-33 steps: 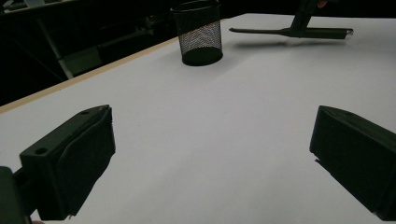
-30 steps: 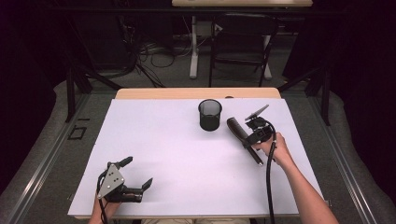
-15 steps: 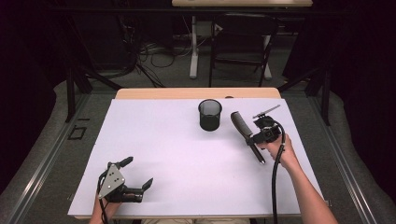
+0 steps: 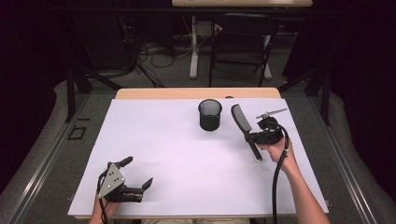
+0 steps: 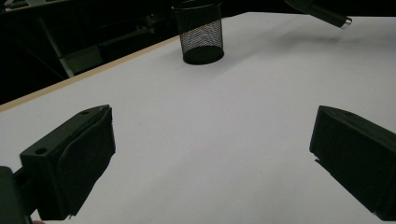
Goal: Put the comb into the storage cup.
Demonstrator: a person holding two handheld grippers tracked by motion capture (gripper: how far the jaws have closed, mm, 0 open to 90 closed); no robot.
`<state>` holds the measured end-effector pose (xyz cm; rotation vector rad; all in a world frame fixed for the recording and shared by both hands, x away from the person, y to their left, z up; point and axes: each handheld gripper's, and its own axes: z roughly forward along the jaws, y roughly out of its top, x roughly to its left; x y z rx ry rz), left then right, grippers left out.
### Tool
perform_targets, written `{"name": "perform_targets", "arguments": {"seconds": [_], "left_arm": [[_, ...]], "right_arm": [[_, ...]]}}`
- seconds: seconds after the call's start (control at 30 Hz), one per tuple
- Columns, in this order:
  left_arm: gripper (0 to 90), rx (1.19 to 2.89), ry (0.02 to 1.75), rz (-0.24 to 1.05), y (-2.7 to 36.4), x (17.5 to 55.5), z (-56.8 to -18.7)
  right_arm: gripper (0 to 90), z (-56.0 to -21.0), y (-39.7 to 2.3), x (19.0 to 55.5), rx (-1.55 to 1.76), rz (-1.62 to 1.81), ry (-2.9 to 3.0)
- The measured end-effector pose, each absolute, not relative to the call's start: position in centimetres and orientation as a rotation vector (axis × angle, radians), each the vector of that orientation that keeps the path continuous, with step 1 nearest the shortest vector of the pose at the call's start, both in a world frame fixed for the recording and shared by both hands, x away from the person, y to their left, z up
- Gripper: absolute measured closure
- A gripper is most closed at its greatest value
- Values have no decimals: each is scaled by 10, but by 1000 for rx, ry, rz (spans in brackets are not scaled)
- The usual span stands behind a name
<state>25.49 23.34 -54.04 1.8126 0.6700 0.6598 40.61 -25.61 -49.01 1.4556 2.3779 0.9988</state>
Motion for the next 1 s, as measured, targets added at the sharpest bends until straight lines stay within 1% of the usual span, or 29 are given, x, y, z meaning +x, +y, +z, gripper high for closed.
{"name": "perform_targets", "arguments": {"seconds": [0.37,1.0], "left_arm": [[3,1817,666,660,233,255,-541],[3,1814,669,662,234,256,-541]], "right_arm": [[722,-492,-259,397,1386,1103,2303],[723,-490,-261,386,1285,1187,2219]]}}
